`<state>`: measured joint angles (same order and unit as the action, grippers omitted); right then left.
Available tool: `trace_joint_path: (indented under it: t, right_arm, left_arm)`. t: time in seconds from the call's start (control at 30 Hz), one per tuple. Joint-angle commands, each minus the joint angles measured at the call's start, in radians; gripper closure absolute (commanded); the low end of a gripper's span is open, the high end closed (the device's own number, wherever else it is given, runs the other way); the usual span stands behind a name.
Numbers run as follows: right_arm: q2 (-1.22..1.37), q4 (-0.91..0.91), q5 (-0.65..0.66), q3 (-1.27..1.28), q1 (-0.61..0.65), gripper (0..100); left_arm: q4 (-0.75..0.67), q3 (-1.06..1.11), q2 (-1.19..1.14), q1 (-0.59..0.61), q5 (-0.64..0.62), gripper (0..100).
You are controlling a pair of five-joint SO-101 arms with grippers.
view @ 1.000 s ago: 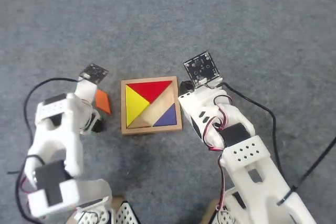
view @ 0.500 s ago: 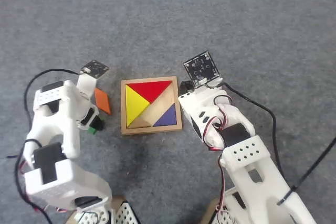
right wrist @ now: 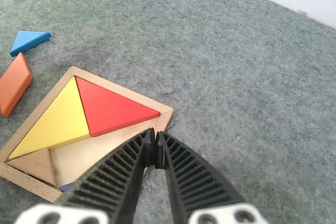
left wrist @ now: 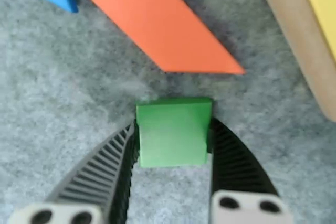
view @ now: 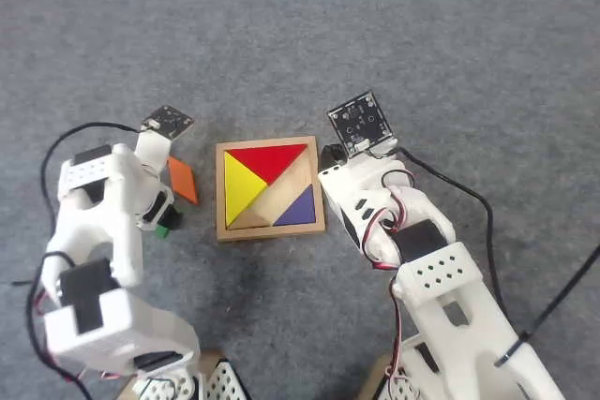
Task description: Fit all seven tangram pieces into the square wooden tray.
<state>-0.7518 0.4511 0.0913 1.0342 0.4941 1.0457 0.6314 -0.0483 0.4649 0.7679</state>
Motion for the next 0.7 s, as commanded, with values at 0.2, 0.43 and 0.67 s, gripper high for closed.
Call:
trace_joint_path:
  t: [0.2,0.43,0.67]
  right_arm:
    - [-0.007,-0.008,0.009,-0.038,-0.016,99.0]
    - [-0.007,-0.008,0.011,-0.038,-0.016,99.0]
    - [-0.007,-0.008,0.011,-0.038,-0.016,99.0]
  left_arm:
    - [0.005,0.133,0.265,-0.057,-0.009,88]
    - [0.006,0.137,0.272,-0.068,-0.041,88]
    - [-0.049,0.162,0.269,-0.031,-0.040,86]
